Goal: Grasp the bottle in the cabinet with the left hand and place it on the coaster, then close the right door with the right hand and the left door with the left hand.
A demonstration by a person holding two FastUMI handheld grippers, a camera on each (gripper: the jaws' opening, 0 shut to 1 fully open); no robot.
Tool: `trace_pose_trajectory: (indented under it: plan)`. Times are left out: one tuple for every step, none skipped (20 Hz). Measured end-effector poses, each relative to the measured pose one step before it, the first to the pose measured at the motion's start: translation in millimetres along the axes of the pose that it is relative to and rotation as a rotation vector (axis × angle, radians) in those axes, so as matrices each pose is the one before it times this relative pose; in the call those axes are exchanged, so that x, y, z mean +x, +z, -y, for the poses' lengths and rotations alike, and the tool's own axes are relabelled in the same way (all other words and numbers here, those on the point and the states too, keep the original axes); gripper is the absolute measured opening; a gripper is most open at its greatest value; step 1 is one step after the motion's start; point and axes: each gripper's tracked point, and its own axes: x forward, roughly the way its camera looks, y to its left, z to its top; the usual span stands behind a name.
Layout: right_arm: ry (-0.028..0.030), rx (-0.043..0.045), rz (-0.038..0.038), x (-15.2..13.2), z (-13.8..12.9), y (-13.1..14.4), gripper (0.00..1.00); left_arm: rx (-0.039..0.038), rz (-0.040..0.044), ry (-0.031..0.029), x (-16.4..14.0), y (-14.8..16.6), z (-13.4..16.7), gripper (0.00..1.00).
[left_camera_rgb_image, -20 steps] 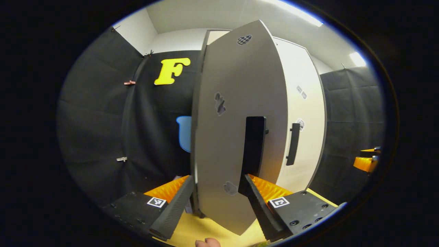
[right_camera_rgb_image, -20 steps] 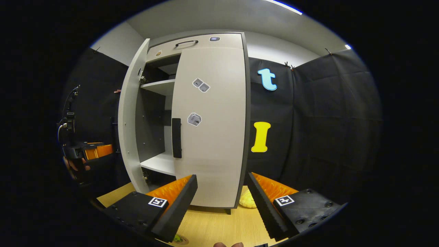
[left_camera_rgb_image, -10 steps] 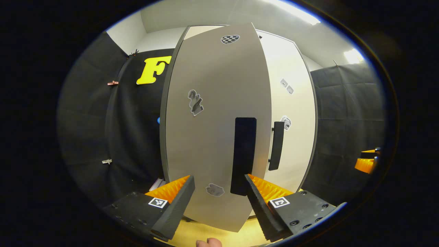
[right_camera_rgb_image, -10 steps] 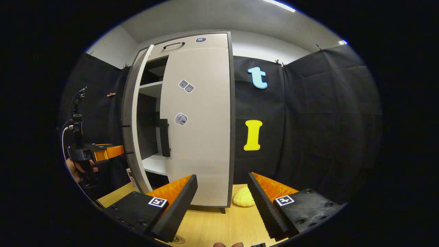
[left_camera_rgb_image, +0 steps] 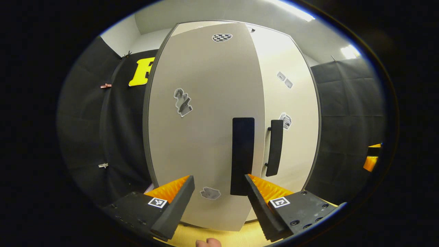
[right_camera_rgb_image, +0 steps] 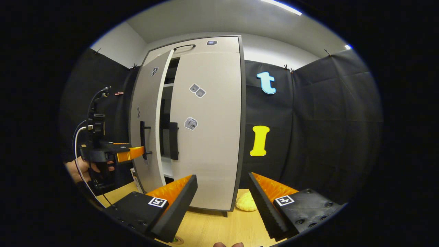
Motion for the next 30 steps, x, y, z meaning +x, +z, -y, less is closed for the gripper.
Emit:
trace_pose_trajectory:
  plan:
    - [0.00235, -0.00161, -0.00046, 0.53, -0.58, -0.11, 0.98, 0.00075, 0.00059, 0.00067, 4.49, 0.26, 1.32, 0.93]
    - [0.00192, 0.00021, -0.00038, 0.31, -0.02, -0.3, 0.98, 0.00114, 0.00063, 0.00008, 4.16, 0.46, 1.39, 0.93]
    - [0.00215, 0.0028, -0.00011, -0.38, -0.26, 0.4, 0.98, 0.00152, 0.0012, 0.00103, 4.03, 0.0, 1.05, 0.93]
    - [0.003, 0.00482, -0.00128, 0.3, -1.08, -0.18, 0.98, 0.00055, -0.00079, 0.00072, 3.49, -0.23, 0.73, 0.93]
    - [0.00092, 0.00422, -0.00026, -0.23, -0.14, 0.15, 0.98, -0.00002, -0.00212, -0.00041, 2.73, -0.66, 0.72, 0.94]
    - [0.00149, 0.00204, -0.00003, -0.1, -0.59, 0.65, 0.98, 0.001, -0.0021, 0.00197, 1.31, 0.47, 0.53, 0.94]
    - [-0.00037, -0.0011, 0.00059, 0.14, -0.45, 0.66, 0.98, 0.0044, 0.00174, 0.00344, -0.63, 1.3, -1.17, 0.94]
    - [0.00084, -0.00076, 0.00089, 0.71, -0.56, 0.27, 0.98, 0.00885, -0.00331, 0.00429, -1.23, 0.85, -0.26, 0.94]
    - [0.0016, 0.00192, -0.00048, 0.69, -1.31, 0.34, 0.98, 0.00965, -0.00037, 0.0045, -2.56, -0.08, -1.39, 0.94]
    - [-0.0028, 0.00239, -0.00085, 0.61, -0.45, -0.06, 0.98, 0.00734, -0.00007, 0.00465, -2.93, 0.33, -1.27, 0.94]
    - [-0.00274, 0.00013, -0.00251, 0.06, -0.72, -0.15, 0.98, 0.00172, -0.00008, 0.00202, -4.06, 0.18, -1.6, 0.94]
    - [0.0007, -0.00155, 0.00039, 0.54, -1.53, 0.1, 0.98, -0.0068, 0.00039, 0.00055, -4.36, 1.07, -1.49, 0.94]
    - [0.00209, -0.00242, 0.00189, 0.43, -1.91, 0.98, 0.98, -0.01232, -0.00104, 0.00001, -6.07, -0.15, -2.62, 0.94]
    - [0.00262, 0.00034, 0.00188, 0.29, -2.13, 0.77, 0.98, -0.01168, -0.0026, -0.00056, -6.26, -0.36, -1.19, 0.94]
    - [0.00185, 0.0021, 0.00198, 0.32, -1.75, 1.19, 0.98, -0.01052, -0.00126, -0.00044, -7.93, -0.54, -2.66, 0.94]
    - [0.00189, 0.00315, 0.00159, -0.01, -1.98, 0.84, 0.98, -0.00636, 0.00212, -0.0024, -6.44, 0.67, -1.11, 0.94]
    - [0.00137, 0.00277, 0.00224, 0.18, -2.14, 1.06, 0.98, -0.00454, 0.00811, -0.00547, -7.35, 1.91, -1.56, 0.94]
    - [0.0003, 0.00197, 0.00211, 0.29, -2.42, 1.23, 0.98, 0.00041, 0.00846, 0.0003, -7.83, 3.68, -2.83, 0.94]
    - [0.00023, -0.00038, 0.00259, 0.27, -2.47, 1.19, 0.98, 0.00477, 0.00392, 0.00249, -6.64, 1.23, -3.53, 0.94]
    - [0.00044, -0.00142, 0.00387, -0.2, -1.83, 2.01, 0.98, 0.0098, 0.00432, 0.00634, -8.24, 2.79, -3.61, 0.94]
    - [0.00391, 0.00206, 0.00509, 0.02, -3.11, 1.94, 0.98, 0.00671, 0.00459, 0.00409, -6.25, 2.57, -2.89, 0.94]
    - [0.00449, 0.00525, 0.00338, -0.21, -3.84, 1.12, 0.98, 0.00252, 0.00522, 0.00111, -7.59, 2.85, -2.2, 0.94]
    - [-0.0009, 0.00577, 0.00369, -0.35, -2.58, 1.82, 0.98, -0.00425, 0.00746, 0.00062, -7.55, 3.19, -2.59, 0.94]
    - [-0.00288, 0.00342, 0.00301, -1.18, -1.8, 1.16, 0.98, -0.00976, 0.00373, 0.00077, -7.38, 2.45, -2.88, 0.94]
    - [-0.00439, 0.00186, 0.00521, -0.46, -1.92, 1.73, 0.98, -0.00893, -0.00171, -0.00089, -7.22, 0.48, -2.57, 0.94]
    - [-0.00391, 0.00028, 0.00104, -0.47, -1.92, 1.04, 0.98, -0.0043, -0.00326, 0.00668, -7.01, 0.72, -4.06, 0.94]
    - [-0.00242, 0.00047, 0.0014, -0.41, -2.17, 0.82, 0.98, -0.00075, -0.00101, 0.00662, -6.39, 0.89, -4.7, 0.94]
    - [-0.0032, 0.00007, 0.00172, -0.77, -1.3, 0.28, 0.98, -0.00005, 0.00285, 0.00366, -6.18, 1.41, -3.75, 0.94]
    - [0.00034, -0.00038, 0.00233, -0.58, -2.07, 0.75, 0.98, -0.00069, 0.00384, 0.00284, -5.56, 0.89, -3.19, 0.94]
    - [-0.00177, 0.00022, -0.00053, -0.68, -2.24, 0.12, 0.98, -0.00006, 0.00204, 0.00551, -6.89, 0.46, -2.84, 0.94]
